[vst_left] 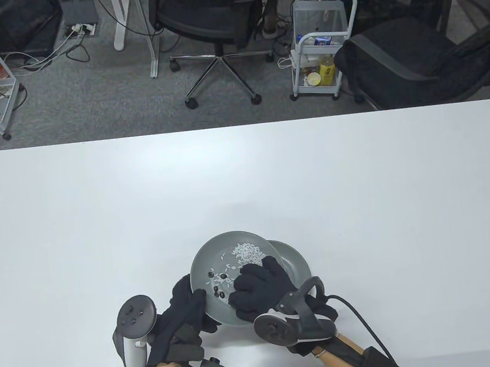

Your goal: Pick coffee beans with hand pinch into plate

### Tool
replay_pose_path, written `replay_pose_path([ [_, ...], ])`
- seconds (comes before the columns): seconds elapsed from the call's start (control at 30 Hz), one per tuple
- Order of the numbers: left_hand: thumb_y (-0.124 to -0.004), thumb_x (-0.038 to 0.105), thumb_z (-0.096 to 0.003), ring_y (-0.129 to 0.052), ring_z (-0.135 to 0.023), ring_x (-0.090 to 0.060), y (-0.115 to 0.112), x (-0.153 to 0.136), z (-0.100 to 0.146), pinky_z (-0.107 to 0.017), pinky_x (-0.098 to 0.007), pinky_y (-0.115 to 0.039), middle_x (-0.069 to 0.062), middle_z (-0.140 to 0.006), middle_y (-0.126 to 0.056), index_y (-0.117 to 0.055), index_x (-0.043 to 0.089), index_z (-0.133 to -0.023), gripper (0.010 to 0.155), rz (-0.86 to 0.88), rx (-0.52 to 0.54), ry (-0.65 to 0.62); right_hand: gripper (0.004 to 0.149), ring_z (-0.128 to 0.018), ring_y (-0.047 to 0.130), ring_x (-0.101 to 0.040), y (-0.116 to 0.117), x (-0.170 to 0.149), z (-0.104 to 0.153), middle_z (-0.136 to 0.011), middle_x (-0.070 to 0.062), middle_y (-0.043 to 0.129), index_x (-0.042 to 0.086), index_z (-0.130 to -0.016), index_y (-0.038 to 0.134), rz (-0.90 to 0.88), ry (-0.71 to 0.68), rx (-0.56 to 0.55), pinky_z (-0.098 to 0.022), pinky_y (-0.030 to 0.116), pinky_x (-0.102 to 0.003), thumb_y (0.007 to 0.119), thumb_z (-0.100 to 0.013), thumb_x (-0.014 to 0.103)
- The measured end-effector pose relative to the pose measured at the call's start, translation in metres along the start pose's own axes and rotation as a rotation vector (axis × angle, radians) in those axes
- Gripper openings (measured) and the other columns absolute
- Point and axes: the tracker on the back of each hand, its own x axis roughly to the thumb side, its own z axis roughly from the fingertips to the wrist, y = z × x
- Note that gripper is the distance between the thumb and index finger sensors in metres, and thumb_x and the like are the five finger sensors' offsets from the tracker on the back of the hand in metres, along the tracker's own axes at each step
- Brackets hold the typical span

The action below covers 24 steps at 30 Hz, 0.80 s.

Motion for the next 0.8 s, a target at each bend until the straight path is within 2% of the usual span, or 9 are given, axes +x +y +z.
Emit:
replay_pose_path([
  [0.13,-0.058,0.023,-0.0656,-0.096,-0.055,-0.026,0.0,0.0,0.0,-0.036,-0.034,-0.088,-0.024,-0.094,-0.072,-0.032,-0.003,-0.109,0.057,0.011,-0.009,-0.006,0.032,-0.1,0.074,-0.027,0.0,0.004,0.003,-0.097,0.006,0.078,0.033,-0.09,0.077,0.073,-0.039,-0.055,-0.078,0.053,-0.06,0.072,-0.062,0.046],
  [0.27,-0.058,0.023,-0.0656,-0.096,-0.056,-0.026,-0.001,0.0,0.0,-0.037,-0.034,-0.088,-0.024,-0.094,-0.072,-0.032,-0.003,-0.109,0.057,-0.002,0.001,-0.011,0.032,-0.101,0.073,-0.028,0.002,-0.002,0.003,-0.098,0.003,0.076,0.03,-0.092,0.076,0.003,-0.018,-0.048,-0.078,0.052,-0.06,0.069,-0.063,0.044],
  [0.4,-0.058,0.023,-0.0656,-0.096,-0.056,-0.025,0.001,-0.001,-0.001,-0.038,-0.034,-0.088,-0.023,-0.094,-0.072,-0.032,-0.002,-0.109,0.057,0.017,0.003,-0.007,0.033,-0.1,0.073,-0.028,-0.007,-0.012,0.004,-0.098,0.004,0.076,0.03,-0.092,0.076,-0.04,0.015,-0.113,-0.078,0.053,-0.06,0.069,-0.063,0.044],
  [0.53,-0.058,0.022,-0.0657,-0.095,-0.057,-0.026,0.004,-0.006,-0.002,-0.038,-0.035,-0.087,-0.023,-0.095,-0.071,-0.031,-0.002,-0.11,0.057,0.047,0.02,0.017,0.033,-0.1,0.073,-0.03,-0.026,-0.037,0.012,-0.098,0.002,0.076,0.029,-0.093,0.075,-0.063,0.107,-0.228,-0.077,0.053,-0.06,0.069,-0.064,0.044],
  [0.63,-0.058,0.022,-0.0657,-0.095,-0.058,-0.027,0.006,-0.008,-0.003,-0.039,-0.036,-0.087,-0.023,-0.095,-0.071,-0.031,-0.001,-0.11,0.057,0.065,0.034,0.031,0.033,-0.099,0.073,-0.031,-0.028,-0.062,0.019,-0.098,0.001,0.075,0.028,-0.093,0.074,-0.026,0.2,-0.274,-0.076,0.053,-0.06,0.069,-0.065,0.043],
  [0.73,-0.058,0.023,-0.0657,-0.094,-0.058,-0.027,0.008,-0.01,-0.003,-0.039,-0.036,-0.086,-0.023,-0.096,-0.071,-0.031,0.0,-0.11,0.057,0.075,0.052,0.036,0.033,-0.098,0.073,-0.032,-0.02,-0.083,0.025,-0.098,0.0,0.075,0.027,-0.094,0.074,0.006,0.29,-0.239,-0.075,0.054,-0.061,0.068,-0.066,0.043],
  [0.8,-0.059,0.022,-0.0657,-0.094,-0.058,-0.027,0.01,-0.011,-0.003,-0.04,-0.037,-0.086,-0.023,-0.096,-0.071,-0.031,0.0,-0.11,0.057,0.086,0.066,0.04,0.033,-0.098,0.073,-0.033,-0.004,-0.096,0.028,-0.098,-0.001,0.076,0.026,-0.094,0.075,0.017,0.341,-0.153,-0.075,0.054,-0.061,0.069,-0.066,0.042],
])
